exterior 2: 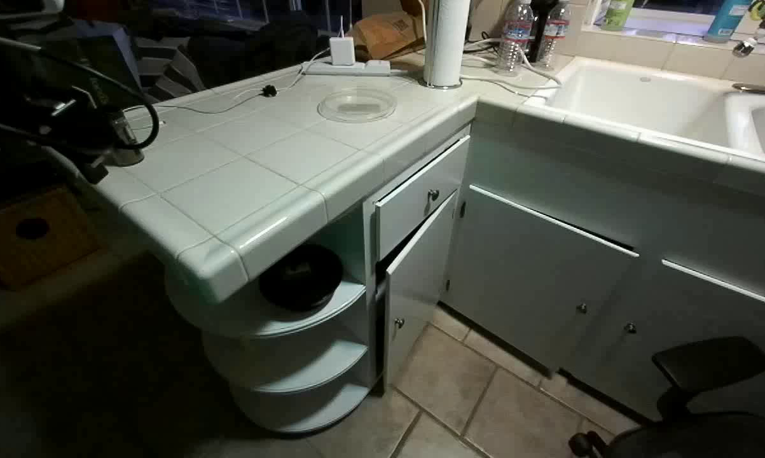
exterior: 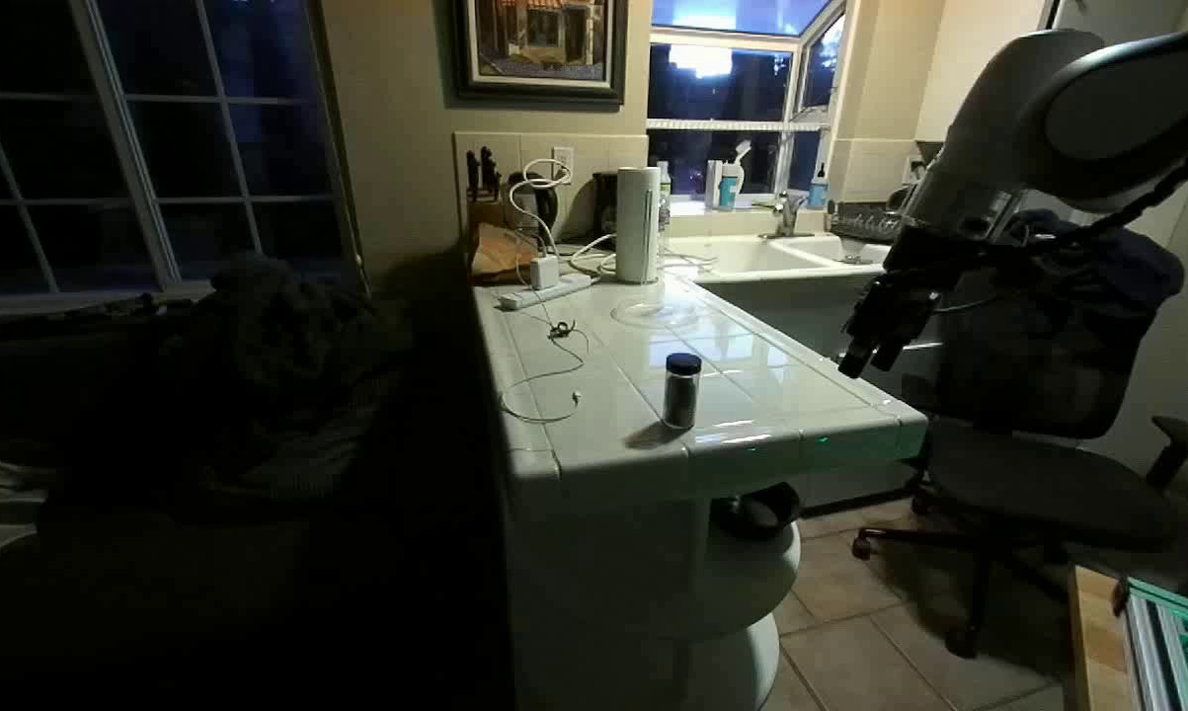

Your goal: Move the jar to the right.

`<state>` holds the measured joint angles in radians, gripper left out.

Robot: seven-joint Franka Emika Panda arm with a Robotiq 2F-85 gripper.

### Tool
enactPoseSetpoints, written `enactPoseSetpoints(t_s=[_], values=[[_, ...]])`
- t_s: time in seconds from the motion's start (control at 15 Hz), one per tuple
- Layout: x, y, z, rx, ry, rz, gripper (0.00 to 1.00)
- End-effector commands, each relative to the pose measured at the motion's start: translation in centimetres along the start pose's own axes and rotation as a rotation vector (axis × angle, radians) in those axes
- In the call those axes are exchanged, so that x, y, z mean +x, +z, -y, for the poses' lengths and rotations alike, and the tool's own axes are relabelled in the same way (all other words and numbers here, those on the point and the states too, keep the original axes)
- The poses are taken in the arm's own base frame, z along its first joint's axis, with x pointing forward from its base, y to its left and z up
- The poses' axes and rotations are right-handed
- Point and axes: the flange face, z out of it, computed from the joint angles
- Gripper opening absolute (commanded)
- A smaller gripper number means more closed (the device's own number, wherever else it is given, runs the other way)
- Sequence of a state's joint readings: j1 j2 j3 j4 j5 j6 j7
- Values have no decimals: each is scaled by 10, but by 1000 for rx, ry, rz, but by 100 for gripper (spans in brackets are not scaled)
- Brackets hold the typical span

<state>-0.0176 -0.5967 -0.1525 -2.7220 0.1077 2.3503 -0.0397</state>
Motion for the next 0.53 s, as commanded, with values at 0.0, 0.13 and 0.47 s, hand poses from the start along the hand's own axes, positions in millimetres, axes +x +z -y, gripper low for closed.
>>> enactPoseSetpoints(t_s=[0.0, 0.13, 0.47], values=[[0, -1, 0, 0, 0, 1, 100], [0, -1, 0, 0, 0, 1, 100], [34, -10, 27, -41, 81, 1, 100]])
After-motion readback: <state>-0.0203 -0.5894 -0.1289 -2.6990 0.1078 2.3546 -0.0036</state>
